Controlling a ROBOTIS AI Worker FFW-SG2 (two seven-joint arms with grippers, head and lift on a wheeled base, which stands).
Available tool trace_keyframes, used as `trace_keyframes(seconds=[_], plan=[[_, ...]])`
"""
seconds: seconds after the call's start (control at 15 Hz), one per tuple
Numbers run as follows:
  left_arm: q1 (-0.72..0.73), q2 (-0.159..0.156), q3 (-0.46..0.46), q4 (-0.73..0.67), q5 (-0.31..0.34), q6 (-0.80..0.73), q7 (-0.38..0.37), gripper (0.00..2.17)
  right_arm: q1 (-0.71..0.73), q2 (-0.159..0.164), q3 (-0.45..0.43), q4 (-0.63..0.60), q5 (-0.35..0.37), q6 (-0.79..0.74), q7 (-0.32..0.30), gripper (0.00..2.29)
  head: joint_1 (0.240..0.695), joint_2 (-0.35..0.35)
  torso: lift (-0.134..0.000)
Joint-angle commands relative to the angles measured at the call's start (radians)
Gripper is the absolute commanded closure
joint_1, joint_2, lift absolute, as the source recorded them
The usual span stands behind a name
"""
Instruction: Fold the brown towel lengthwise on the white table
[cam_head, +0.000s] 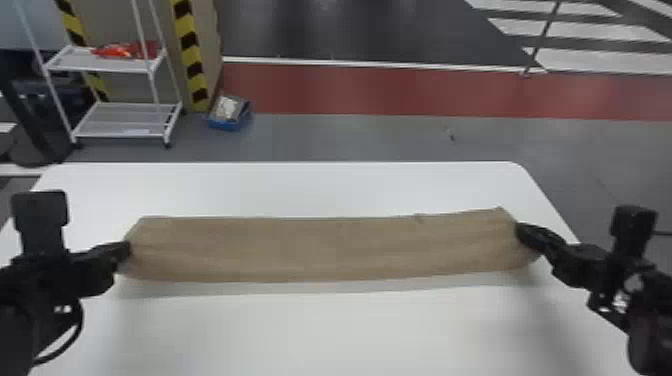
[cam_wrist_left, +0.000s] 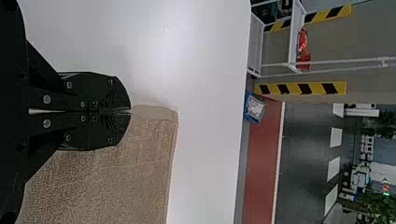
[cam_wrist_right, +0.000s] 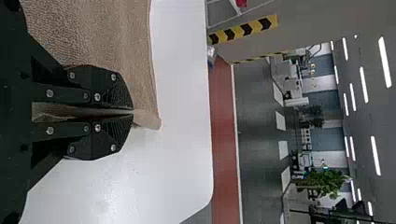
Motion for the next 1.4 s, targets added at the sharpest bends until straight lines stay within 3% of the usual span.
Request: trace_keyframes(seconds=[0.0,0.8,0.87,0.93,1.0,1.33], plan=[[0.018,-0.001,0.023,-0.016,0.022,-0.027,-0.002,1.41,0.013,-0.002,-0.01,0.0,-0.005,-0.042,0.009,1.03,0.695,-0.091,-0.112],[0.116,-0.001,0.027,-0.058,0.022,-0.082,-0.004,1.4,0.08,0.007,-0.004,0.011,0.006,-0.14,0.009,1.02,0.695,-0.09,-0.112],[0.123,-0.001,0.029,-0.062,0.02,-0.085,0.001,1.24,0.085,0.009,-0.009,0.005,0.0,-0.143,0.009,0.83,0.695,-0.089,-0.112],[0.129,-0.001,0.029,-0.065,0.017,-0.116,0.008,0.6,0.097,0.01,-0.012,-0.004,-0.009,-0.171,0.009,0.31,0.695,-0.087,-0.112],[0.141,0.0,0.029,-0.075,0.002,-0.14,-0.002,0.07,0.111,0.01,-0.015,-0.016,-0.012,-0.198,0.009,0.06,0.695,-0.085,-0.112],[0.182,-0.001,0.052,-0.121,-0.061,-0.196,0.01,0.02,0.141,0.035,-0.033,-0.112,-0.04,-0.18,0.006,0.04,0.695,-0.072,-0.112]])
